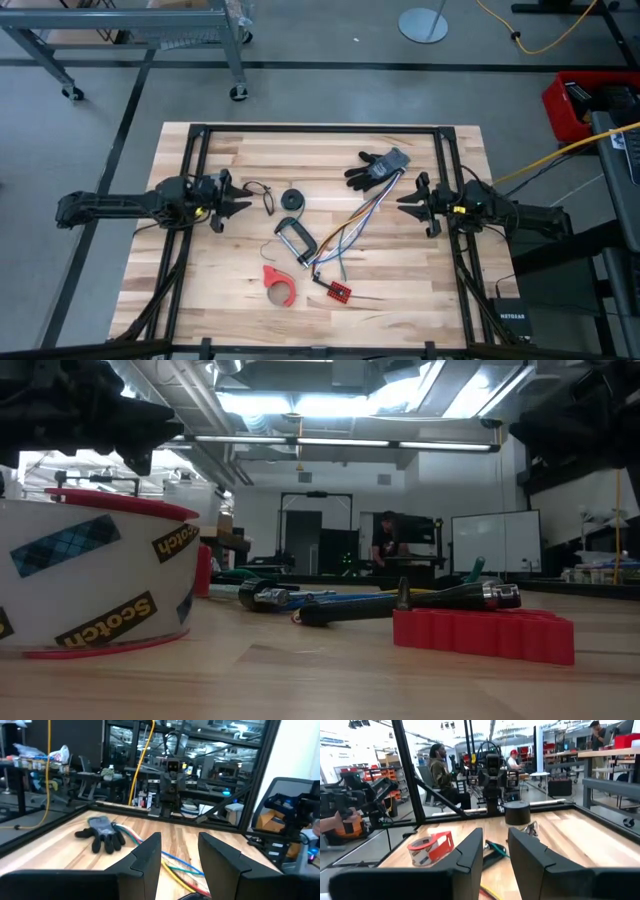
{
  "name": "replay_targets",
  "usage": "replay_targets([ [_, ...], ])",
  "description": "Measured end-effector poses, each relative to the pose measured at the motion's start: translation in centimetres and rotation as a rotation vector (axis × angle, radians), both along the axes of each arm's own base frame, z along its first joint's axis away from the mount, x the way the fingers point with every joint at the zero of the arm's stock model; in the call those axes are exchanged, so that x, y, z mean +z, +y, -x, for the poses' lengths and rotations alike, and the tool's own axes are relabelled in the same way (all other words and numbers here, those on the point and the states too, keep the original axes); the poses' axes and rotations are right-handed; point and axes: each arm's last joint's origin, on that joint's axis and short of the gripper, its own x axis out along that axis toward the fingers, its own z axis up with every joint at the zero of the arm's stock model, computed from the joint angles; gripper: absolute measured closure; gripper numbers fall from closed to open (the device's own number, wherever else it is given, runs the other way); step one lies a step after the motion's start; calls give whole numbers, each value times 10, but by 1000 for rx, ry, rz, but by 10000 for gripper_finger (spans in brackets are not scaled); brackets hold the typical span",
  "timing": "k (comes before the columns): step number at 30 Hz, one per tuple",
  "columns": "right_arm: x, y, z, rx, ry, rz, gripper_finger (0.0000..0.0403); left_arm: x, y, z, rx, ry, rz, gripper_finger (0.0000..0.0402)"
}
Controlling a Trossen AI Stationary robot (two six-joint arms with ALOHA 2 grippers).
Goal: Coil cords
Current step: Return to Home Position
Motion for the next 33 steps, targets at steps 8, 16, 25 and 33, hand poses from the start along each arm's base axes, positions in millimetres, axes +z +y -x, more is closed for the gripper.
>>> replay_targets([
  [8,-4,0,0,-5,38,-18,306,-12,5,0,40,110,108,279],
  [16,-7,-5,-1,-156,64,-26,306,-20,6,1,61,199,135,279],
  [25,-8,-5,-1,-185,69,-37,306,-31,7,3,110,299,210,279],
  [33,-8,-6,-1,-188,69,-37,306,-33,8,2,143,324,194,279],
])
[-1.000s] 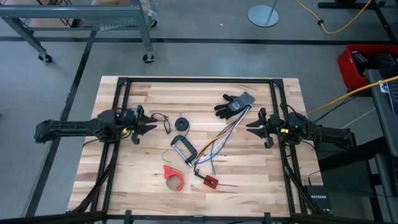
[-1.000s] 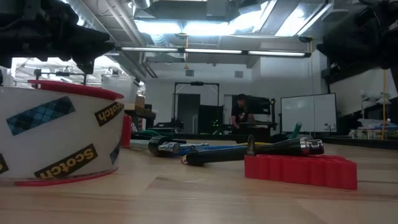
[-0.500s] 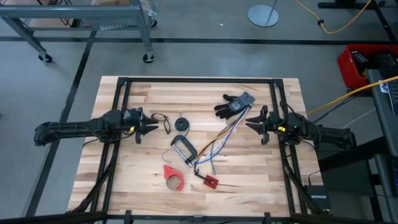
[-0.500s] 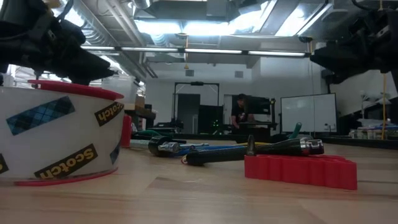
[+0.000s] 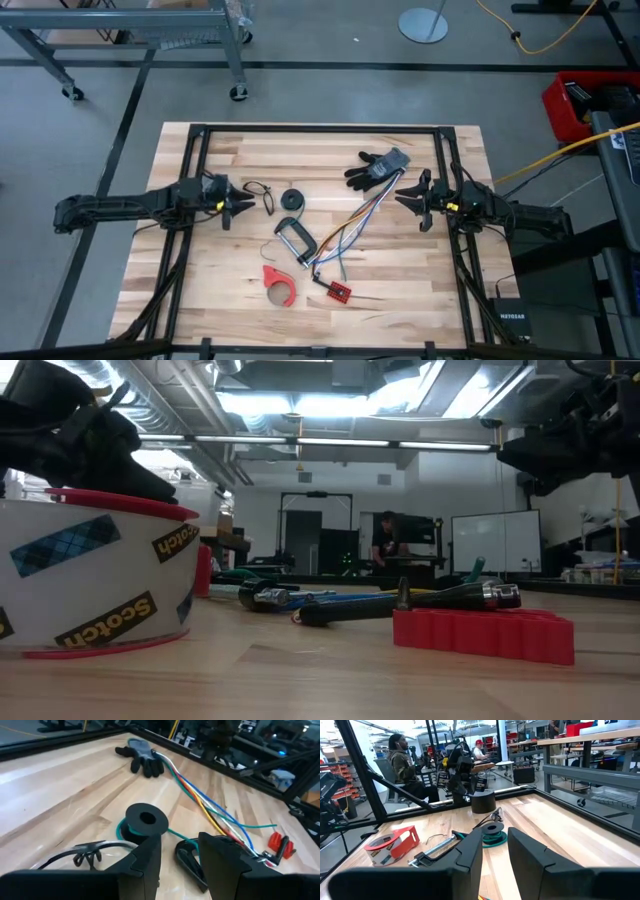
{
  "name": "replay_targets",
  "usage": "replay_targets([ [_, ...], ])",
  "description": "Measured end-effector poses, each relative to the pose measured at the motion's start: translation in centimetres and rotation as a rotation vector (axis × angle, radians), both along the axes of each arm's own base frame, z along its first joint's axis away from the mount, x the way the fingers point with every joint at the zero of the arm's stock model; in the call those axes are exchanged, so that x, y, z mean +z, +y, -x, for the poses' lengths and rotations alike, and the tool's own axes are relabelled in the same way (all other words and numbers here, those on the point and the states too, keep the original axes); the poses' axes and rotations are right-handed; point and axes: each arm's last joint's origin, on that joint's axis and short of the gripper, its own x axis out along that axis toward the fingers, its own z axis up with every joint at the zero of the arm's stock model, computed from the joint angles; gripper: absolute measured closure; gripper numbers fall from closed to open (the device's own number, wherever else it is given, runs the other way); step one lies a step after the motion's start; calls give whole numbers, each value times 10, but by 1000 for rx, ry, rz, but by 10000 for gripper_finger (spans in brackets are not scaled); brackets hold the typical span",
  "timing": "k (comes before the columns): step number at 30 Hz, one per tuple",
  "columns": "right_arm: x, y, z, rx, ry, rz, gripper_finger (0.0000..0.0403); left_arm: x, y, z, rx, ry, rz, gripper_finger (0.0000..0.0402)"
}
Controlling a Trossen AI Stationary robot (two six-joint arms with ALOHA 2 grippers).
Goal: Coil cords
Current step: Return to Home Position
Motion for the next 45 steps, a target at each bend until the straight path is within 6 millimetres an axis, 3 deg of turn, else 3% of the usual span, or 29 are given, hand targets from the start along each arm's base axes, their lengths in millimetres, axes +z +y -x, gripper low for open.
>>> replay_targets([
  [5,0,0,0,0,1,0,306,0,0,0,-16,16,-61,279],
  [45,0,0,0,-1,3,0,306,0,0,0,-14,16,-53,279],
])
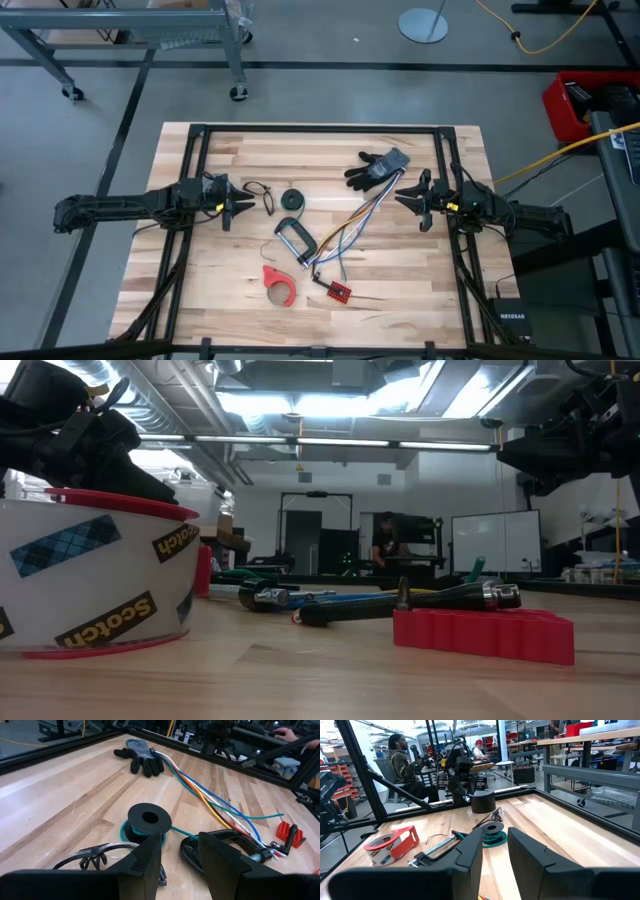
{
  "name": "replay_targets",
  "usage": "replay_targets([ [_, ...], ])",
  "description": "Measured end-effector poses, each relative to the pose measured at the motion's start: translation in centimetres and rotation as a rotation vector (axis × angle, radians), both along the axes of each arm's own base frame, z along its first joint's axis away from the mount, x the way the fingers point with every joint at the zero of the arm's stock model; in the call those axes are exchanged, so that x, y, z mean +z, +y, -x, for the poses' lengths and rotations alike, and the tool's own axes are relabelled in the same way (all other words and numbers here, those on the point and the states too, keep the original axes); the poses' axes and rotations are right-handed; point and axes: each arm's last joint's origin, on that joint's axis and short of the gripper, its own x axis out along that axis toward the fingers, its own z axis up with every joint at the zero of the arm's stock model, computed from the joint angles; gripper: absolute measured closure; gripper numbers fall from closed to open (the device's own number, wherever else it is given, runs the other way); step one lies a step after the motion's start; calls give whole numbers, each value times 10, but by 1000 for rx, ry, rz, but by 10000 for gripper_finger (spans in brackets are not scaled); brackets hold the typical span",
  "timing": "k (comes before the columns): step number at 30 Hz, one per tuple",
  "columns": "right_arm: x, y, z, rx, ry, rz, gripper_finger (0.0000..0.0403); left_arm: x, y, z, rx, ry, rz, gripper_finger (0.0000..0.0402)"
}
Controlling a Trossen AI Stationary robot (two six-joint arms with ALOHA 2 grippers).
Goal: Coil cords
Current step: Return to Home Position
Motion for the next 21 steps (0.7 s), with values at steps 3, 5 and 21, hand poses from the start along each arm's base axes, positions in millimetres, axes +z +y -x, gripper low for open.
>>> replay_targets([
  [3,0,0,0,0,0,0,306,0,0,0,2,-2,8,279],
  [5,0,0,0,0,0,0,306,0,0,0,2,-2,8,279],
  [21,0,0,0,0,0,0,306,0,0,0,0,0,1,279],
])
